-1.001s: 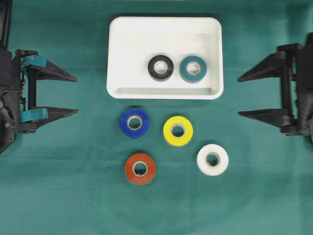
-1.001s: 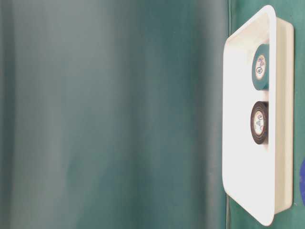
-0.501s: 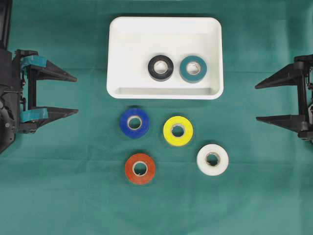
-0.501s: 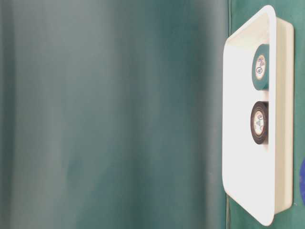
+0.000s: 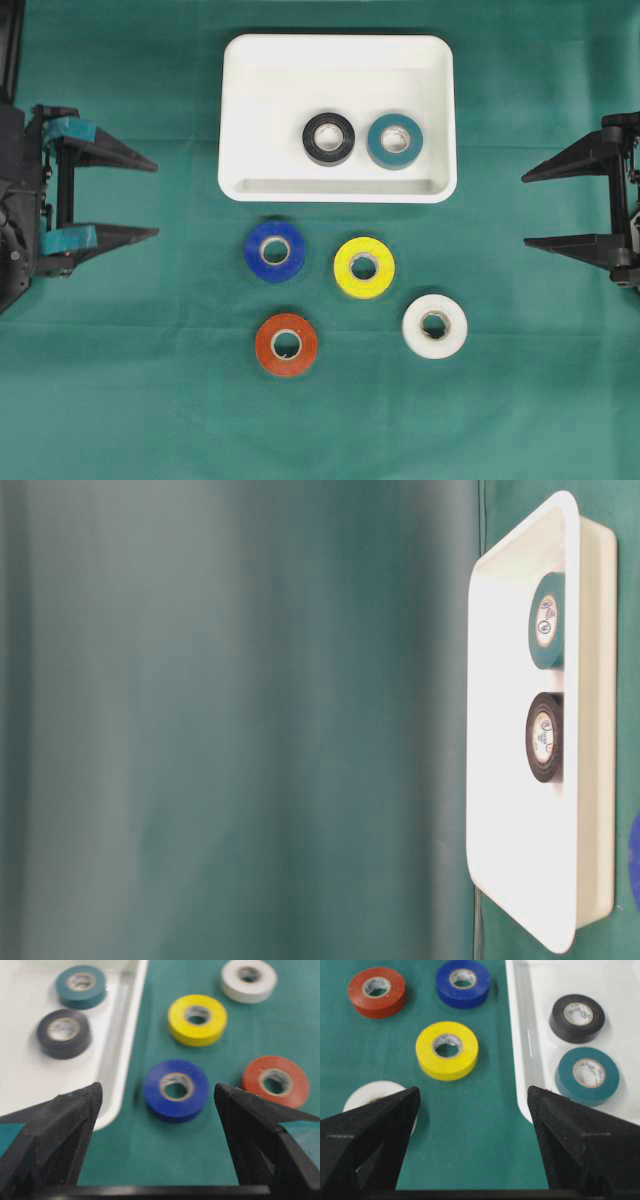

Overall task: Pick up the tape from a random location and place it into the white case.
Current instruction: 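Move the left gripper over the red tape roll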

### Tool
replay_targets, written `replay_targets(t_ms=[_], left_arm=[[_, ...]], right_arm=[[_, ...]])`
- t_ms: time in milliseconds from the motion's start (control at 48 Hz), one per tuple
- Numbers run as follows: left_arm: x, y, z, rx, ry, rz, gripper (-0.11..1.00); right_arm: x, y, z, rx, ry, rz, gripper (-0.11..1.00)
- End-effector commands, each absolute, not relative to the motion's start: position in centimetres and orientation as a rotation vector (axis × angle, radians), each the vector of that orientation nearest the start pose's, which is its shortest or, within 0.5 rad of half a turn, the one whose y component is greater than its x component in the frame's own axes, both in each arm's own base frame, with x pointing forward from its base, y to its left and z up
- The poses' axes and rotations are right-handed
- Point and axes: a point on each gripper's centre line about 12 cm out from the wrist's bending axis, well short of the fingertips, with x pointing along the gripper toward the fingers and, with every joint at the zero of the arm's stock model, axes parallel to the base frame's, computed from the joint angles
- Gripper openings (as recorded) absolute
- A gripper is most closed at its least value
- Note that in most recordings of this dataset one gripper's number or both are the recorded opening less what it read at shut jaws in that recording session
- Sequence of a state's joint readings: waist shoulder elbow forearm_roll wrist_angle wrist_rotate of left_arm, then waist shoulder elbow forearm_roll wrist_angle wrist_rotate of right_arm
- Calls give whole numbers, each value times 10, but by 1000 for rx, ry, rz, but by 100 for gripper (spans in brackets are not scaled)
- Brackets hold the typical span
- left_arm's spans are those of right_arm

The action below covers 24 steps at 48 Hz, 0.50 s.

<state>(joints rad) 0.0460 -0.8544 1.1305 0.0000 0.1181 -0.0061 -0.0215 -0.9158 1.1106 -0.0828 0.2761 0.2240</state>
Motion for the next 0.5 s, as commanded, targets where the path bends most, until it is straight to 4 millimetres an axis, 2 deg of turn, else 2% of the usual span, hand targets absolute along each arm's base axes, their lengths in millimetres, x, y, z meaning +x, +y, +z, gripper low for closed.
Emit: replay_targets(t_ms=[0,292,480], left_arm=[[212,1,245,-7,382,7,89],[209,-38,245,28,380,-176,89],[205,-56,245,44,379,-261,89]], right_arm=[[201,-7,251,140,446,-73,82],[201,-6,251,141,448,-72,82],[201,-7,253,143,443,-73,82]])
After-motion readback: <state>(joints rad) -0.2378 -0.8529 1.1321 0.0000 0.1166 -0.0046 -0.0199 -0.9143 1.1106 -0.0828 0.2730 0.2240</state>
